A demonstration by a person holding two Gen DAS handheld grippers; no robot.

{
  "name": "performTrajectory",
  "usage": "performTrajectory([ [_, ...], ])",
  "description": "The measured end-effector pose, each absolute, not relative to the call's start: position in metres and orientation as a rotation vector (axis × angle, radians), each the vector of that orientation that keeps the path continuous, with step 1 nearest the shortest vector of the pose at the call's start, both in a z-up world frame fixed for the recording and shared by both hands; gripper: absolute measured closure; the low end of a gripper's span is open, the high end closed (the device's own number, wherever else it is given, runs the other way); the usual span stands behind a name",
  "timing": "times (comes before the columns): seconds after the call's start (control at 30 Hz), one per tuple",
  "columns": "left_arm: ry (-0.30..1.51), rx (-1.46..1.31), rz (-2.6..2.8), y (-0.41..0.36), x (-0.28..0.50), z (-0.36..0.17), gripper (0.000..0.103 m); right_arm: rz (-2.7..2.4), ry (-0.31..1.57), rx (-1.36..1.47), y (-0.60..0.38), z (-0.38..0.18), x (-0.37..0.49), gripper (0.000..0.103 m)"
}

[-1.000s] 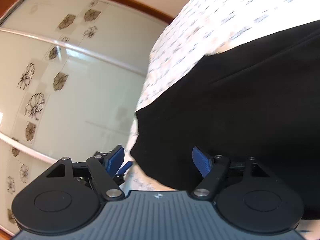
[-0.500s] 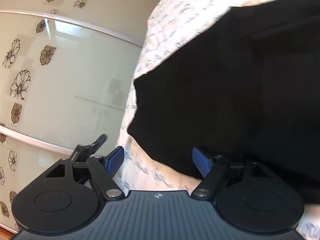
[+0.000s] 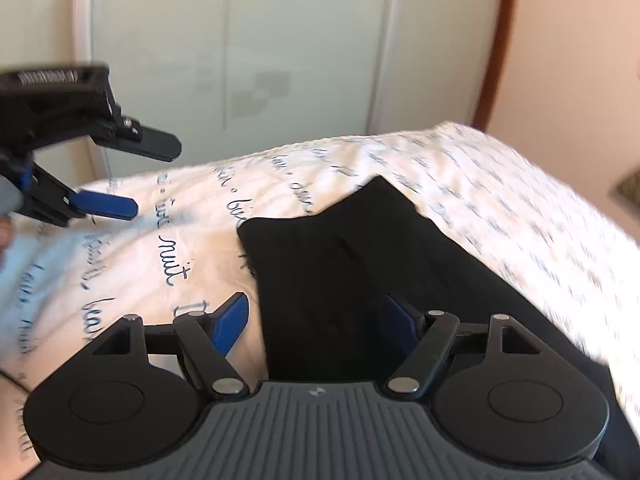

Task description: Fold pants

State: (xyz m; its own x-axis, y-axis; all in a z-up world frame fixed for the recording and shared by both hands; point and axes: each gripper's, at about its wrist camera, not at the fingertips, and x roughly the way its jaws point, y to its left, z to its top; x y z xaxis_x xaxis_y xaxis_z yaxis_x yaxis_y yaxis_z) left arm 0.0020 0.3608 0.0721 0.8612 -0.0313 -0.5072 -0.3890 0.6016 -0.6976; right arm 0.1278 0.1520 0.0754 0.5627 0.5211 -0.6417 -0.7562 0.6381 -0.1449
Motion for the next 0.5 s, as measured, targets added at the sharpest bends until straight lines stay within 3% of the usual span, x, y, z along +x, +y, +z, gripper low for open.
performTrajectory([
  [0.13,0.508,-0.881,0.216,0.362,0.0,0.074,0.02,0.754,0.537,-0.67,0.186,0.056,0.125,0.029],
  [0.27,0.526,-0.897,0.229,0.367,-0.001,0.068,0.02,0.681,0.423,-0.794,0.198,0.046,0.126,0.017],
  [0.4,0.556,-0.902,0.239,0.368,0.001,0.061,0.02,0.646,0.389,-0.836,0.206,0.041,0.128,0.017],
  [0.43,0.567,-0.899,0.237,0.369,0.002,0.06,0.02,0.648,0.376,-0.836,0.205,0.04,0.125,0.019],
  [0.5,0.574,-0.885,0.233,0.369,0.007,0.062,0.02,0.716,0.394,-0.827,0.201,0.039,0.12,0.06],
])
